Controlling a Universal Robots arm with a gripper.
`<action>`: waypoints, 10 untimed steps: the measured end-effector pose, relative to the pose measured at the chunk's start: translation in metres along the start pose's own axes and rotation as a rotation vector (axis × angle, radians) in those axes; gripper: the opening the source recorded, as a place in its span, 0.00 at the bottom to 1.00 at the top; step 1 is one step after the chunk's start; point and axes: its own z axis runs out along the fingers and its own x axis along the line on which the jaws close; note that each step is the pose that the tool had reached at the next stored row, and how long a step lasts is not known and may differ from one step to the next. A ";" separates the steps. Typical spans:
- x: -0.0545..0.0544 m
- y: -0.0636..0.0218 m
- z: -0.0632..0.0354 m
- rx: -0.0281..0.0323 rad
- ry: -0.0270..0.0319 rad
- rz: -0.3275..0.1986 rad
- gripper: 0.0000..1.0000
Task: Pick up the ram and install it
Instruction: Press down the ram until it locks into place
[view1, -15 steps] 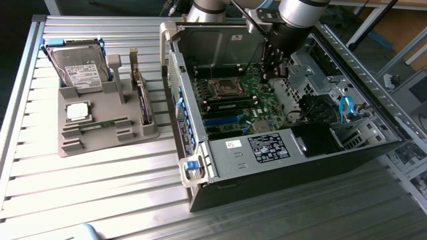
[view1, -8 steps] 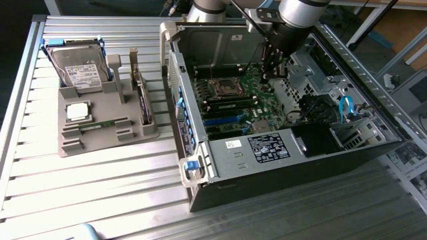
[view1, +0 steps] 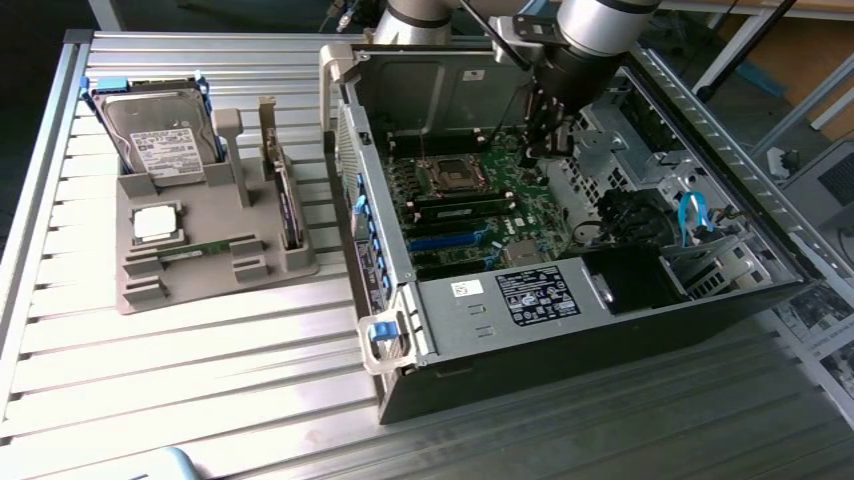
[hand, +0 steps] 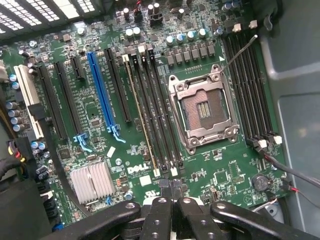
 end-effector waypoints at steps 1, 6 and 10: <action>0.000 0.0000 0.0000 0.0003 0.0001 0.005 0.11; 0.000 0.0000 0.0001 0.0020 0.0003 0.035 0.11; 0.000 0.0000 0.0001 0.0035 0.0006 0.061 0.11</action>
